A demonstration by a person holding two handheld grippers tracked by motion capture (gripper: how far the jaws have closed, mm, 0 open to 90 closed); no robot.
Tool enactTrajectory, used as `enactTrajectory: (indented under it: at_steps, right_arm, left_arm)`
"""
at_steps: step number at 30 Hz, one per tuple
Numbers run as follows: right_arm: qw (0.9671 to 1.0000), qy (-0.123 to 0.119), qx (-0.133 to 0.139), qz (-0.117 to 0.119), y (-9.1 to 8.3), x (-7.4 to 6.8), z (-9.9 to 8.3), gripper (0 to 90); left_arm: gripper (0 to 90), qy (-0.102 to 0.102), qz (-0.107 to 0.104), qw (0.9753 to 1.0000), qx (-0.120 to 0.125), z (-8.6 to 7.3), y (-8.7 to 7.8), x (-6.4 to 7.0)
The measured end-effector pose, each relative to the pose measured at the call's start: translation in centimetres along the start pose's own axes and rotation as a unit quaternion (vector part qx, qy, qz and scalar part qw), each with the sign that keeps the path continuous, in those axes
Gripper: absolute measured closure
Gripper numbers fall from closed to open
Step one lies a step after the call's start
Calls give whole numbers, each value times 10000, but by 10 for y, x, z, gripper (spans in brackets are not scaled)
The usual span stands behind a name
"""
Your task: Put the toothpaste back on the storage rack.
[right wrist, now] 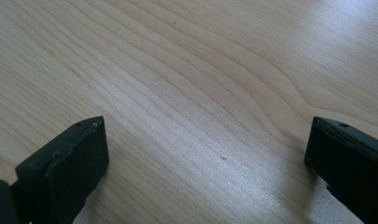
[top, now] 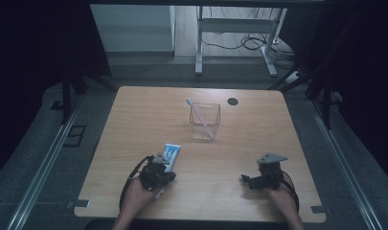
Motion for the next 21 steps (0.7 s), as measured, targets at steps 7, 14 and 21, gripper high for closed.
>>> enactTrajectory:
  at_steps: [7,14,21]
  right_arm:
    - [10000,0,0,0,0,0,0,0]
    - [10000,0,0,-2,0,0,0,0]
    - [10000,-2,-2,-4,0,0,0,0]
  left_arm:
    - [842,150,160,9997,-121,-3,-8,-6]
    - [840,79,298,9994,-142,-4,-18,-17]
    - [813,87,246,9996,-145,-3,-23,-20]
Point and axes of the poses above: each handheld gripper's, and its own axes: y roughly forward along the jaws, z roughly out of its top, x roughly to its right, the point moved 2 cm from there along y, roughly forward along the jaws, and after that the axes turned 11 degrees about x, right-handed, at the moved point
